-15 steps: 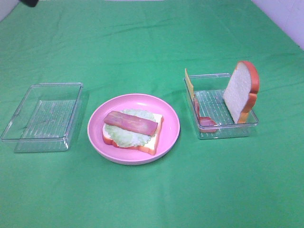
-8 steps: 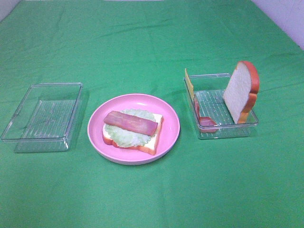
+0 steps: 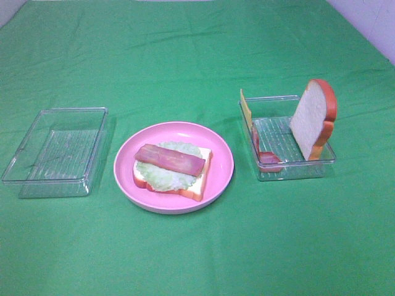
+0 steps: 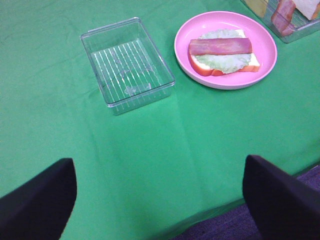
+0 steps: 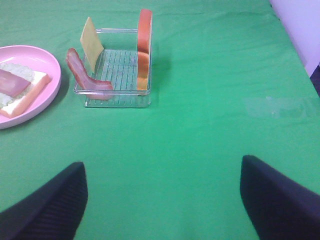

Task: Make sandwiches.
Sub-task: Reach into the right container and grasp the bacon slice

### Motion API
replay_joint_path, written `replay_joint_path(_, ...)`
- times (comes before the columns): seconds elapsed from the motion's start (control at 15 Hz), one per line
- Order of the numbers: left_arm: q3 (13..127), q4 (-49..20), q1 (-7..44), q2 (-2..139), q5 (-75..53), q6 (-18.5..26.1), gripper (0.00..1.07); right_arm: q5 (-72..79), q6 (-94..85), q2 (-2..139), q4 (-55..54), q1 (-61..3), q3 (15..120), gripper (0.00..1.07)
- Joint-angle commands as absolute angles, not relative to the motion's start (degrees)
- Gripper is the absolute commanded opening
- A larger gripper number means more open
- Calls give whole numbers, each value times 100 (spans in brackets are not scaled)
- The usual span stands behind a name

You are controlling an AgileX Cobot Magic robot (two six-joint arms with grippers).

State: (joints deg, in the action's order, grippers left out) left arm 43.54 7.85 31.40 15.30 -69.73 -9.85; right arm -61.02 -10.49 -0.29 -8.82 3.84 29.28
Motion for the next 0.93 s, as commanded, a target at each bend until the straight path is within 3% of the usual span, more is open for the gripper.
replay_joint_path(0.07,3581,905,3151,281,-7099,-974,86,-5117,-1060,395,-1186,424,3060,78)
replay_joint_path(0.47,3146,825,3151,-172,-6956,-705,86,-3885,-1089,2681,-1730,424,3392,76)
replay_joint_path(0.93,2859,670,3151,-143,-5999,-751,86,-4652,-1409,6572,-2051,418,5472,76)
